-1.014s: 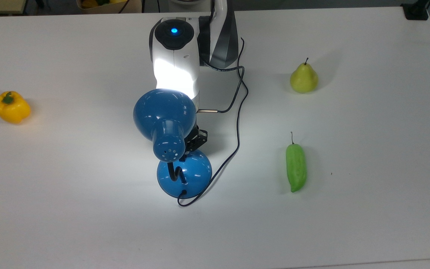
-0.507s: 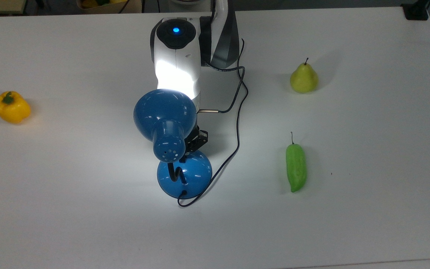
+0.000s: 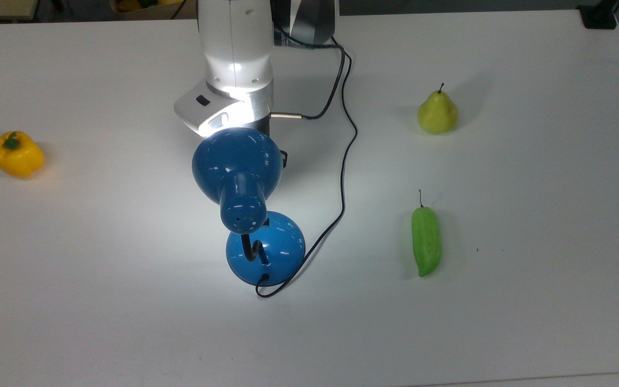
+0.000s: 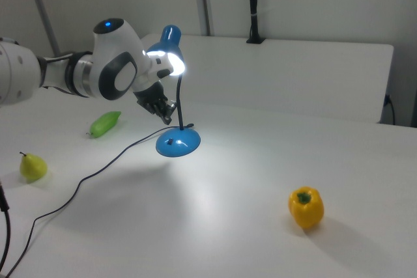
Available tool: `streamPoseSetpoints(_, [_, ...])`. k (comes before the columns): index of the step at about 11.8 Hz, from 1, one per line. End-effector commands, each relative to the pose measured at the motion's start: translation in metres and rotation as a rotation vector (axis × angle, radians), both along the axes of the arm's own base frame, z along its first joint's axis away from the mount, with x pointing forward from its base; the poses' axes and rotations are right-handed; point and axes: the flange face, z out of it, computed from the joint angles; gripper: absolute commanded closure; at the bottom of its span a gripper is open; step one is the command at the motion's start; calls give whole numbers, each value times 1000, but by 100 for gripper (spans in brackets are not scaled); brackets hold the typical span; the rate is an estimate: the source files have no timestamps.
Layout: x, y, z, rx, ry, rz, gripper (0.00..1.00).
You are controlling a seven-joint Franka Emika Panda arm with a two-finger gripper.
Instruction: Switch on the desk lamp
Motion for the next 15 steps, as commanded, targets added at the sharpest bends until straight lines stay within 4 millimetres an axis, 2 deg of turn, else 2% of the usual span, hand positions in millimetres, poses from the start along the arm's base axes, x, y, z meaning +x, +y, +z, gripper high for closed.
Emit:
streamPoseSetpoints(1, [-42, -12, 40, 26, 100, -66, 98])
streamPoseSetpoints(5, [-71, -35, 83, 39, 157, -97, 86])
streamPoseSetpoints(6, [-82, -42, 95, 42, 159, -100, 77])
streamPoseSetpoints(7, [-91, -46, 101, 45, 157, -103, 72])
streamPoseSetpoints(8, [-101, -50, 109, 48, 153, -106, 61])
streamPoseSetpoints(10, [-117, -65, 121, 53, 201, -129, 0])
streamPoseSetpoints(13, [-131, -65, 134, 54, 240, -125, 0])
streamPoseSetpoints(15, [-135, -64, 136, 56, 262, -133, 0])
